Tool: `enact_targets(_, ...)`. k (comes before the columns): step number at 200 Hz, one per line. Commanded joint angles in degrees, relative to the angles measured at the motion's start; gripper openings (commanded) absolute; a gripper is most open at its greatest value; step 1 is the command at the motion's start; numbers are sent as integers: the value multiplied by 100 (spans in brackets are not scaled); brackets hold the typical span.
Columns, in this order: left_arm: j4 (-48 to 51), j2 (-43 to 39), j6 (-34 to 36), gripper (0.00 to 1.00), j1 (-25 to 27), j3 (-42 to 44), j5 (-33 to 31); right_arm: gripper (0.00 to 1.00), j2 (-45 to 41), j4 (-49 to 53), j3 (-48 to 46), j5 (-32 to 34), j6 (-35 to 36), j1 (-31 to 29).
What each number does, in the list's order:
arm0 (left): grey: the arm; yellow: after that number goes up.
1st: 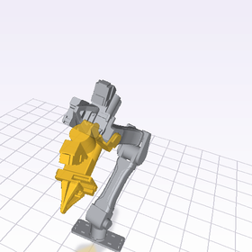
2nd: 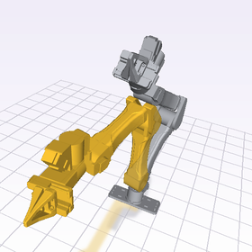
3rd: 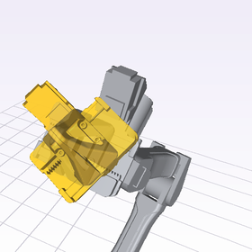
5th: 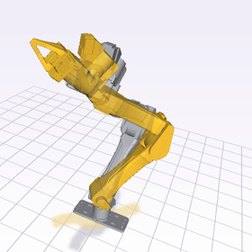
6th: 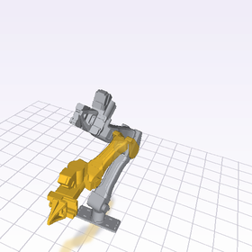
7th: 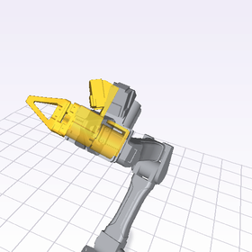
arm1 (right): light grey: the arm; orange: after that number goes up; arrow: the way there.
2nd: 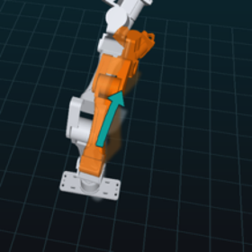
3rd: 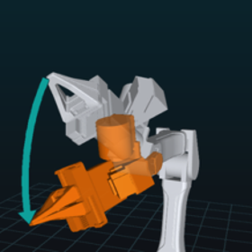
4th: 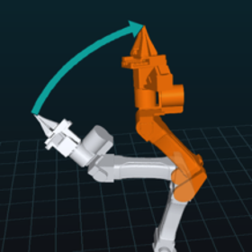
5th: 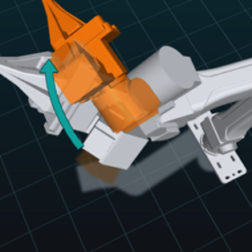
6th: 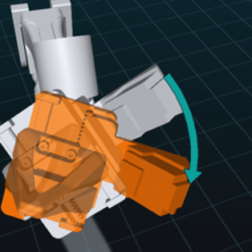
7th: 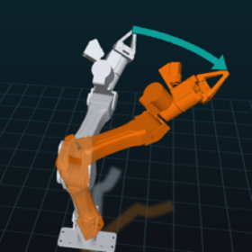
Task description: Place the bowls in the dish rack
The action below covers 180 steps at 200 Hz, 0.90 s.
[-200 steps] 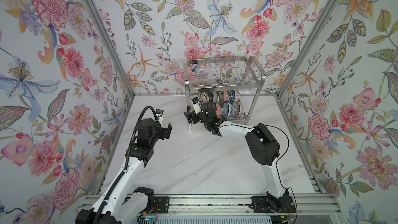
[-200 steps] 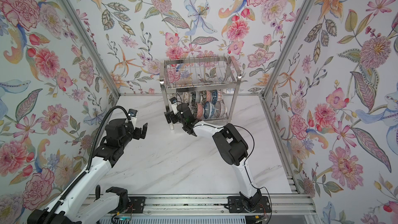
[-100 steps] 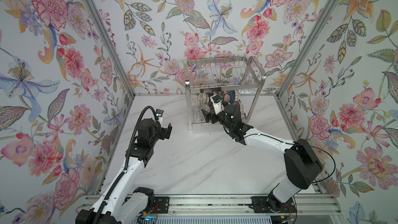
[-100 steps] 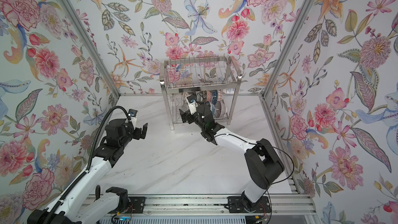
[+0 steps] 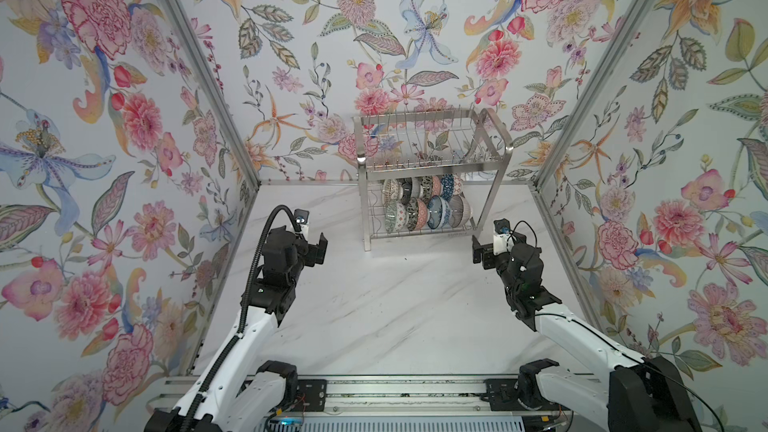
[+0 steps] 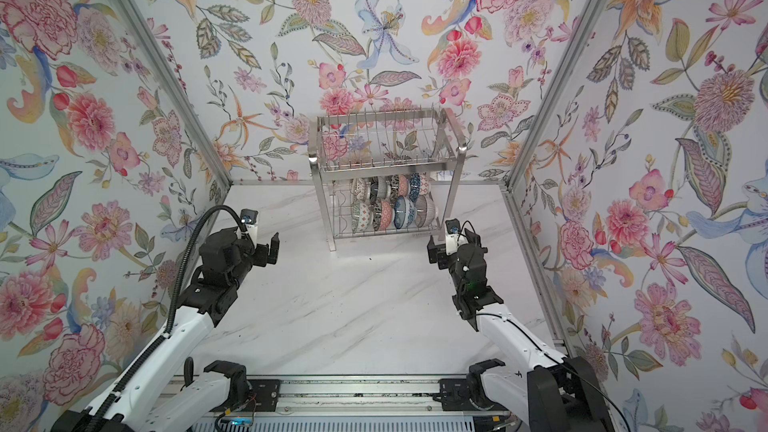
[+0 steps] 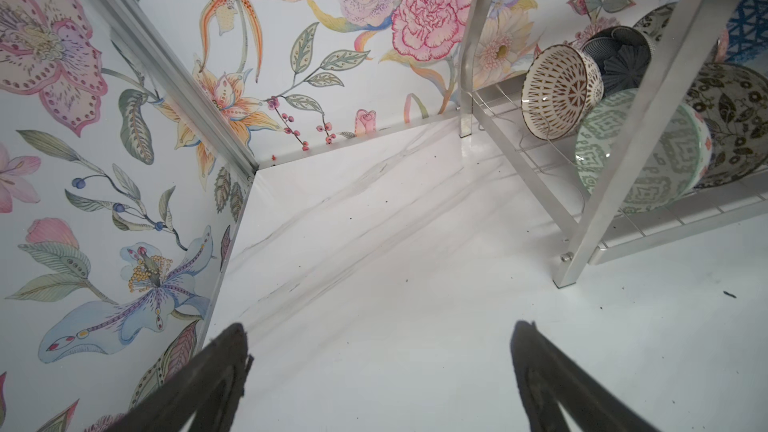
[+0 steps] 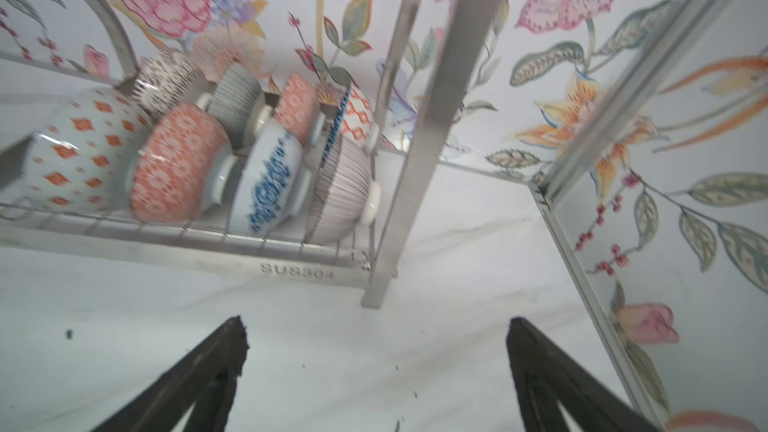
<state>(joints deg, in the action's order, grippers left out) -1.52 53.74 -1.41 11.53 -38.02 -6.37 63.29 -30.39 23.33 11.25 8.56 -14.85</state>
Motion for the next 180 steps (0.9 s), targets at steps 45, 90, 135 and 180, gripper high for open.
enact_targets(45, -3561, 557, -29, 99, -77, 2109, -1460, 99, 1589, -2070, -517, 333, -206, 508)
enact_targets(90, -5062, 2115, 142, 100, -339, 2249, -1281, 99, 2151, -2189, -204, 172, -144, 624)
enact_targets(135, -5902, 3006, 156, 99, -729, 1840, -295, 99, 2548, -3251, -619, -1164, -687, 1453)
enact_targets(180, -7496, 3500, 41, 99, -907, 2448, 28, 99, 2540, -3197, -594, -1139, -676, 1442)
